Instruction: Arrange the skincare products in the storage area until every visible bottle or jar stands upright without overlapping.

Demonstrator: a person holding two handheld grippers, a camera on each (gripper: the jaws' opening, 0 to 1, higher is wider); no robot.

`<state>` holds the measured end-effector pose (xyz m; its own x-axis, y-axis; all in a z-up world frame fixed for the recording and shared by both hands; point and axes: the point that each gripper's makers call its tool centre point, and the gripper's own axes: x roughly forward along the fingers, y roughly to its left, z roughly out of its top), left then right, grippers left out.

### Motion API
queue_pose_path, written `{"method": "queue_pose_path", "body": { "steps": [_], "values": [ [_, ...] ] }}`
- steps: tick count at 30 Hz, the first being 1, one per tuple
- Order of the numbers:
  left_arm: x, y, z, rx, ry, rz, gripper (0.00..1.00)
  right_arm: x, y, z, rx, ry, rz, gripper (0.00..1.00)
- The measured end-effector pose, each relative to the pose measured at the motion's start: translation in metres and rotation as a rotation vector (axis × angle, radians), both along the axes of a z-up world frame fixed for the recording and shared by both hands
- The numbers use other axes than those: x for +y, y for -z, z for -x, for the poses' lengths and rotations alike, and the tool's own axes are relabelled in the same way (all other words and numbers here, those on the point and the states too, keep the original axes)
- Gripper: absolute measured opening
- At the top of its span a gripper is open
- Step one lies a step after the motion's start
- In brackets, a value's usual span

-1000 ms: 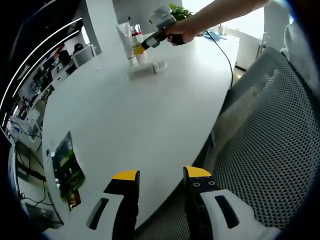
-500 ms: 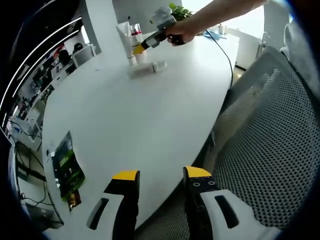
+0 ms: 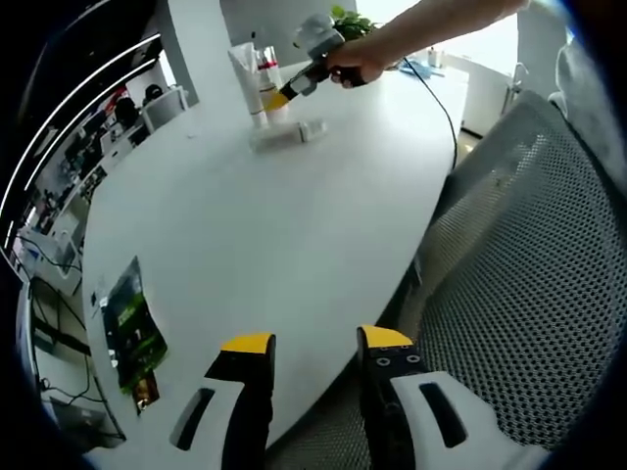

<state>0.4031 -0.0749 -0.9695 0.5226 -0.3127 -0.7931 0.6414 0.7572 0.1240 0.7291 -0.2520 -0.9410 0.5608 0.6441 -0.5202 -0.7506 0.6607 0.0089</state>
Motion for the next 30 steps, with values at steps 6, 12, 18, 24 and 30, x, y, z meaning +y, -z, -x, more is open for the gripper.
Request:
{"method": "queue_pose_path", "body": {
  "steps": [6, 12, 18, 24, 30],
  "values": [
    [0.0, 0.001, 0.0, 0.004, 0.002, -0.002, 0.29, -0.01, 0.002, 0.004, 0.025, 0.012, 0.003, 0.23],
    [0.0, 0.0, 0.0, 0.002, 0.003, -0.003, 0.28, -0.014, -0.001, 0.006, 0.021, 0.019, -0.003, 0.16],
    [0.0, 0.0, 0.001, 0.005, 0.005, -0.005, 0.26, -0.011, -0.003, 0.003, 0.024, 0.014, -0.011, 0.09],
    [0.001, 0.0, 0.001, 0.005, 0.006, -0.008, 0.26, -0.008, -0.004, 0.001, 0.022, 0.012, -0.005, 0.04],
    [0.001, 0.0, 0.001, 0.004, 0.006, -0.011, 0.25, -0.008, -0.006, -0.003, 0.017, 0.013, 0.0, 0.04]
  ]
}}
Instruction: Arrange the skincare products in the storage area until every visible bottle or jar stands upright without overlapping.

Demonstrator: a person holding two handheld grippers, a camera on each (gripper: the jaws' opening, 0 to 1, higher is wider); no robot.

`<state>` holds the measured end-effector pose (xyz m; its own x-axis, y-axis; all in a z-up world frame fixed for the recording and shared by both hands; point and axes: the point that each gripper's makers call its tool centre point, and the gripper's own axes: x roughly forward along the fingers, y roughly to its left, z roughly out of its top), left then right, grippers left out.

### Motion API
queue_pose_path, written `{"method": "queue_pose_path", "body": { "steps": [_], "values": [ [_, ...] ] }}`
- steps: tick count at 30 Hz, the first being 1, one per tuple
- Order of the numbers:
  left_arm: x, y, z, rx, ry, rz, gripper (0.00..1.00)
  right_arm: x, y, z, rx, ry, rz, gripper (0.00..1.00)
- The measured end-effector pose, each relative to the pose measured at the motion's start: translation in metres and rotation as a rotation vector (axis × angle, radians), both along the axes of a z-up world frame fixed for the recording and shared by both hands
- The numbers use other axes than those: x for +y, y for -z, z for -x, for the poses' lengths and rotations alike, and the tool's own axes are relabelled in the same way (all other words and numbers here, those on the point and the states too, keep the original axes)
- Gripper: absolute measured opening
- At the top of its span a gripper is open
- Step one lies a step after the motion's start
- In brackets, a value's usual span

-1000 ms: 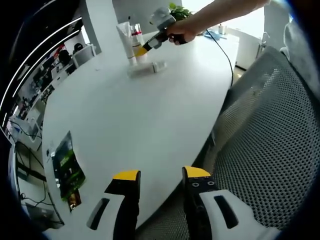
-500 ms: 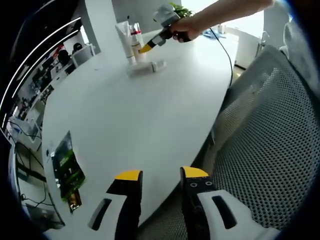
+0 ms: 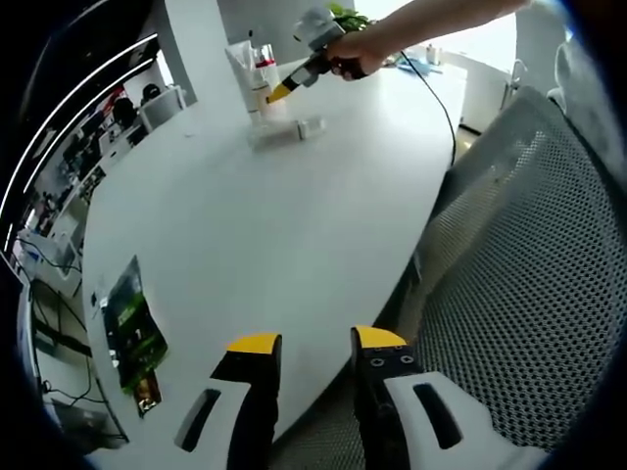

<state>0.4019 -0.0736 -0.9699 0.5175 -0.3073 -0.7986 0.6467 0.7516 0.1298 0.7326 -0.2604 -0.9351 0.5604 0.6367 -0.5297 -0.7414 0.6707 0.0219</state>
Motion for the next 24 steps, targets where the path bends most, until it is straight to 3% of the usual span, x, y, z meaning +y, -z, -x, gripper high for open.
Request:
{"method": "queue_pose_path", "body": {
  "steps": [11, 17, 19, 20, 22, 24],
  "values": [
    [0.0, -0.001, -0.001, -0.004, -0.002, -0.001, 0.24, -0.003, 0.001, -0.004, 0.012, 0.008, -0.001, 0.07],
    [0.001, -0.001, -0.001, -0.005, -0.005, -0.002, 0.24, -0.001, 0.011, 0.022, 0.092, 0.004, -0.002, 0.15],
    [0.001, -0.001, -0.001, -0.006, -0.005, -0.003, 0.24, 0.004, 0.011, 0.034, 0.141, 0.006, -0.06, 0.2],
    [0.001, -0.001, -0.001, -0.006, -0.005, -0.004, 0.24, 0.01, 0.007, 0.042, 0.189, 0.014, -0.138, 0.23],
    [0.001, -0.001, -0.001, -0.007, -0.006, -0.003, 0.24, 0.016, 0.003, 0.053, 0.238, 0.013, -0.221, 0.31],
    [0.002, -0.001, -0.002, -0.011, -0.01, -0.004, 0.24, 0.019, 0.006, 0.065, 0.263, -0.004, -0.23, 0.39]
  ]
}}
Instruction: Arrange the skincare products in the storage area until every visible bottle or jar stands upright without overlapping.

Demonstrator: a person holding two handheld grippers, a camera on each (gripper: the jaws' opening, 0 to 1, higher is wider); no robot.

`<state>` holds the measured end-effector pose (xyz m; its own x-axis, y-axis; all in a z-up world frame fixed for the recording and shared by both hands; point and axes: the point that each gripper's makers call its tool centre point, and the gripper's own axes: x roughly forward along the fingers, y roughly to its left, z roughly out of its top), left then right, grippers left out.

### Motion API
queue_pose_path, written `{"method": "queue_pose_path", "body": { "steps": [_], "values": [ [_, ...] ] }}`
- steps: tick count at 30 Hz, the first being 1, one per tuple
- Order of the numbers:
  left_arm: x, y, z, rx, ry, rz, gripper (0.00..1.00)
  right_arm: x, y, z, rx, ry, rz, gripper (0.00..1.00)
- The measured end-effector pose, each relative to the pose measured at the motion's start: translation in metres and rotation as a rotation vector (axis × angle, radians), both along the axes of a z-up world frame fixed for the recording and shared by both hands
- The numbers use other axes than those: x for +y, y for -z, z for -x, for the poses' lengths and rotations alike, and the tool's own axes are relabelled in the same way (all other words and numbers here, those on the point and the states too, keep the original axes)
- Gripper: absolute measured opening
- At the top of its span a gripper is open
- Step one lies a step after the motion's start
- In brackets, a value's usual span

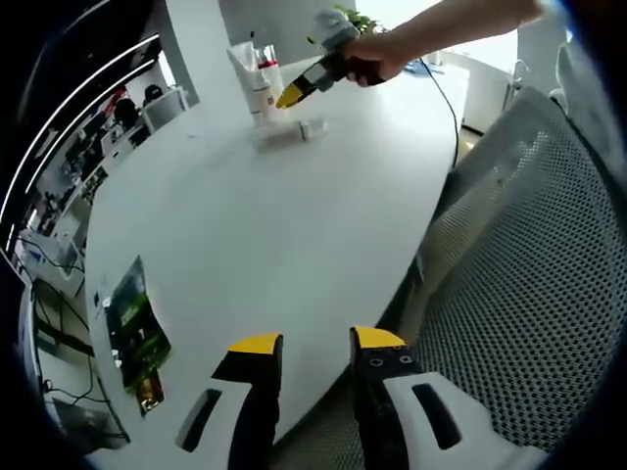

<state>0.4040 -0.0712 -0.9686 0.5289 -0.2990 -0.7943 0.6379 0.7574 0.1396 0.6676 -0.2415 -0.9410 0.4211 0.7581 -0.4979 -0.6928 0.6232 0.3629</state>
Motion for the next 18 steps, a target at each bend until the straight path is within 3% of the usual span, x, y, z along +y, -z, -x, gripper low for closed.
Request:
{"method": "queue_pose_path", "body": {
  "steps": [10, 14, 18],
  "values": [
    [0.0, -0.004, -0.003, -0.023, -0.01, 0.006, 0.26, 0.007, 0.027, 0.046, -0.037, -0.191, 0.205, 0.41],
    [0.001, -0.004, -0.003, -0.025, -0.008, -0.003, 0.26, 0.003, 0.038, 0.049, -0.076, -0.243, 0.317, 0.34],
    [0.001, -0.004, -0.003, -0.028, -0.007, -0.009, 0.26, 0.004, 0.039, 0.044, -0.108, -0.237, 0.336, 0.25]
  ]
}}
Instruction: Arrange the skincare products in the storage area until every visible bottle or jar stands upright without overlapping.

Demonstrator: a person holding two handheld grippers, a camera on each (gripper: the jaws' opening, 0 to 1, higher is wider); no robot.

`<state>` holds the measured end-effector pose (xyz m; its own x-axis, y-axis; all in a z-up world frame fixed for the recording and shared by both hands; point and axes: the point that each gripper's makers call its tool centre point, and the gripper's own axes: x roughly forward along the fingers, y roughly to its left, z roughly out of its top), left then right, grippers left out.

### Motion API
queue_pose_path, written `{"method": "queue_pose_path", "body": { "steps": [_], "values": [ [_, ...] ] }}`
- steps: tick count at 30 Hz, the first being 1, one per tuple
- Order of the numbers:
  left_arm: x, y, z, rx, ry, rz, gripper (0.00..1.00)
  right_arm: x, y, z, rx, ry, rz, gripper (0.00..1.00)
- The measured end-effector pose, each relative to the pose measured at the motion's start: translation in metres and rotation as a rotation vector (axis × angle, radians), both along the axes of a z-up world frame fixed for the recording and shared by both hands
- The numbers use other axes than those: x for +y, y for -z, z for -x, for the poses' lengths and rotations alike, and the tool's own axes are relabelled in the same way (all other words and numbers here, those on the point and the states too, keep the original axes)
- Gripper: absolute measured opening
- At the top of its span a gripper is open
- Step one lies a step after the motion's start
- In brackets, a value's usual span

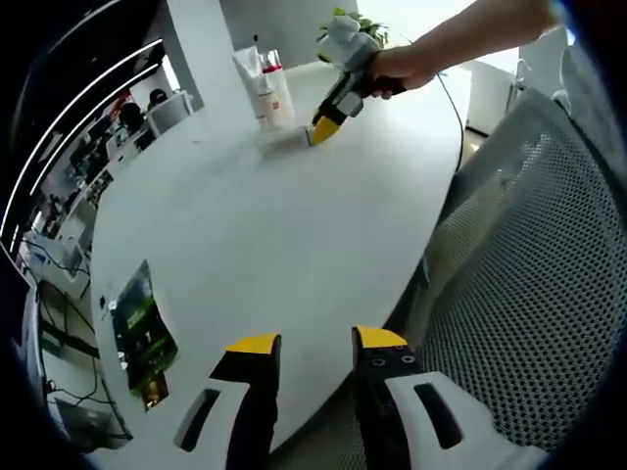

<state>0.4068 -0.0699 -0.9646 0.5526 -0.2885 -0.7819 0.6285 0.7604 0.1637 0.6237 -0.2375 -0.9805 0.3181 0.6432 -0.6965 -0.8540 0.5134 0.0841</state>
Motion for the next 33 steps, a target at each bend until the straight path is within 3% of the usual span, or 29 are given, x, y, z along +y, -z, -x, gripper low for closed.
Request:
{"method": "queue_pose_path", "body": {
  "steps": [2, 4, 7, 11, 15, 19, 25, 29, 31, 33],
  "values": [
    [0.0, 0.0, 0.0, -0.003, -0.001, 0.003, 0.26, -0.002, 0.001, -0.002, -0.02, -0.006, 0.026, 0.19],
    [-0.001, -0.005, -0.002, -0.014, -0.016, 0.034, 0.27, -0.008, 0.003, -0.007, -0.08, -0.028, 0.084, 0.14],
    [-0.003, -0.019, -0.011, -0.075, -0.05, 0.103, 0.28, -0.007, 0.004, -0.005, -0.078, -0.026, 0.081, 0.13],
    [0.003, -0.024, -0.015, -0.078, -0.104, 0.139, 0.29, -0.006, 0.002, -0.001, -0.092, -0.032, 0.081, 0.13],
    [0.001, -0.024, -0.015, -0.075, -0.11, 0.154, 0.31, -0.003, -0.004, 0.007, -0.109, -0.056, 0.065, 0.12],
    [0.003, -0.031, -0.019, -0.102, -0.12, 0.17, 0.32, 0.003, -0.017, 0.02, -0.108, -0.053, 0.007, 0.12],
    [0.009, -0.044, -0.028, -0.136, -0.19, 0.257, 0.33, 0.014, -0.033, 0.039, -0.122, -0.078, -0.063, 0.12],
    [0.012, -0.05, -0.032, -0.137, -0.233, 0.304, 0.34, 0.032, -0.055, 0.059, -0.107, -0.086, -0.17, 0.12],
    [0.017, -0.058, -0.037, -0.166, -0.279, 0.338, 0.34, 0.04, -0.062, 0.072, -0.098, -0.115, -0.196, 0.12],
    [0.017, -0.066, -0.041, -0.162, -0.321, 0.435, 0.34, 0.049, -0.069, 0.085, -0.098, -0.158, -0.212, 0.12]
  ]
}}
